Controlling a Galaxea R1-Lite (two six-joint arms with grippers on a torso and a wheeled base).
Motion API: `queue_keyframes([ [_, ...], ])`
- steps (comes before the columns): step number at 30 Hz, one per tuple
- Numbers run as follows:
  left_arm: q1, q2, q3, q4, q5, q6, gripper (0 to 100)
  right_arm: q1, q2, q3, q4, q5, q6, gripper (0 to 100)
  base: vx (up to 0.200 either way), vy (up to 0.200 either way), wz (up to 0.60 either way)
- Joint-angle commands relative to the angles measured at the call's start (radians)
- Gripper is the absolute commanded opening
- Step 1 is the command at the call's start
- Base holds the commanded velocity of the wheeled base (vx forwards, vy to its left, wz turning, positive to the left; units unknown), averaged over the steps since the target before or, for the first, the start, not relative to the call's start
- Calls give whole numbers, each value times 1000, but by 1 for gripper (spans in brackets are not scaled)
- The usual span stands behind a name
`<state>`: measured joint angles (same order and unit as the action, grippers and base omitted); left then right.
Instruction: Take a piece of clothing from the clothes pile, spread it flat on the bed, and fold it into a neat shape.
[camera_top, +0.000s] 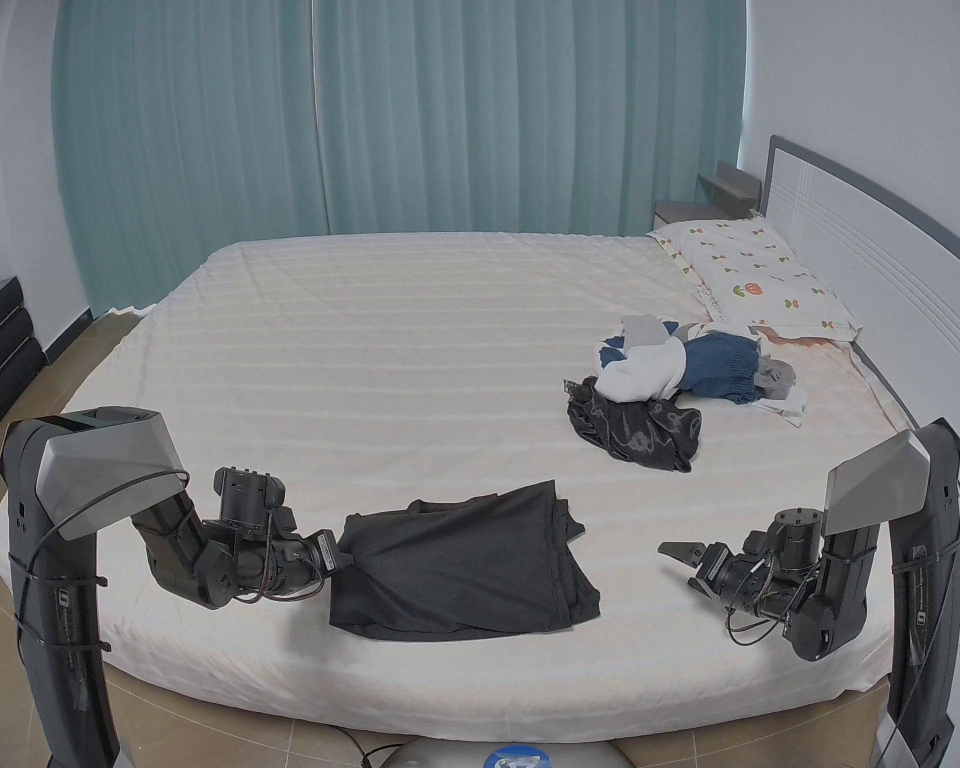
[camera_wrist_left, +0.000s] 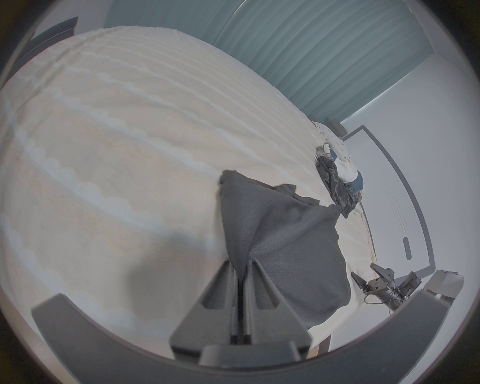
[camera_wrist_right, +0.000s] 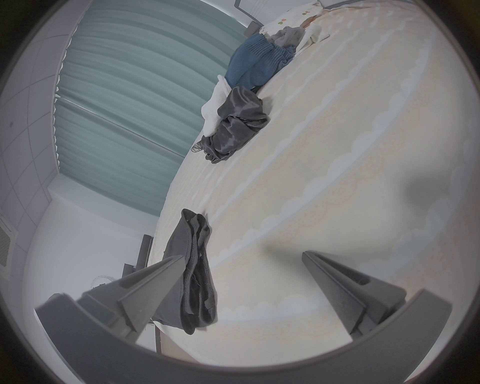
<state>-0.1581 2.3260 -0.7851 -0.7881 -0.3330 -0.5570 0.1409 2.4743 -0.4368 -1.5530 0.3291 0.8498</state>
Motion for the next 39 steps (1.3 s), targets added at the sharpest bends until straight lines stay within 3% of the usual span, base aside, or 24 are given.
queue_keyframes([
  [1, 2, -8, 7, 1, 0, -1, 0, 0, 0, 0, -10, 1, 0, 100, 0, 200, 0],
  [39, 28, -27, 67, 1, 5, 2, 0, -1, 0, 6, -10, -1, 0, 100, 0, 200, 0],
])
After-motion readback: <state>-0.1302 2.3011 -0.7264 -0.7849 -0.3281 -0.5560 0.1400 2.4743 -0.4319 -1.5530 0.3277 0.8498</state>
